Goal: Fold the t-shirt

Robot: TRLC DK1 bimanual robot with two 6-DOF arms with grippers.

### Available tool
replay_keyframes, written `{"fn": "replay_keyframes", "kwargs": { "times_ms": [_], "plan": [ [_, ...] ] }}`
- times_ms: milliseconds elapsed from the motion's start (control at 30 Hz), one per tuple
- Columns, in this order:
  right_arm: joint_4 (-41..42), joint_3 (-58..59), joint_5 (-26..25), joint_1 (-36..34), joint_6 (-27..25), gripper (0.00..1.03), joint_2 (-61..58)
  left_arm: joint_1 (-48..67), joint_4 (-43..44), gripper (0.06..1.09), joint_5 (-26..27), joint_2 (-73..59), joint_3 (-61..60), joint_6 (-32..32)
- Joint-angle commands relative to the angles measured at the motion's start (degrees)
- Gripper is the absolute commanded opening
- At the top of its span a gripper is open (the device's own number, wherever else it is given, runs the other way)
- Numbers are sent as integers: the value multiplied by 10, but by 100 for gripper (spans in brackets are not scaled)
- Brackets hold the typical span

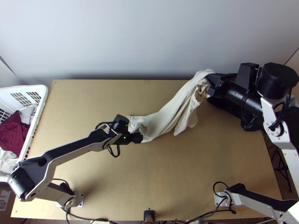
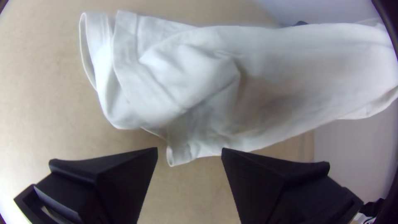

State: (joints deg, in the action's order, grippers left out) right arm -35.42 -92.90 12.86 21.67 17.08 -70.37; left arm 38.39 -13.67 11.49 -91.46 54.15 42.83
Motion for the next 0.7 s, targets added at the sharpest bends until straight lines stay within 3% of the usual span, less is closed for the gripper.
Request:
{"fn": "replay_keyframes", "kwargs": {
  "times_ms": [0,667],
  "plan": [
    [-1,-1,0,-1,0,3,1,-10,16,82,-16,-44,10,-5],
    [0,22,-1,-3,-7,3,1,-11,12,82,22,-42,38,35]
  ]
}}
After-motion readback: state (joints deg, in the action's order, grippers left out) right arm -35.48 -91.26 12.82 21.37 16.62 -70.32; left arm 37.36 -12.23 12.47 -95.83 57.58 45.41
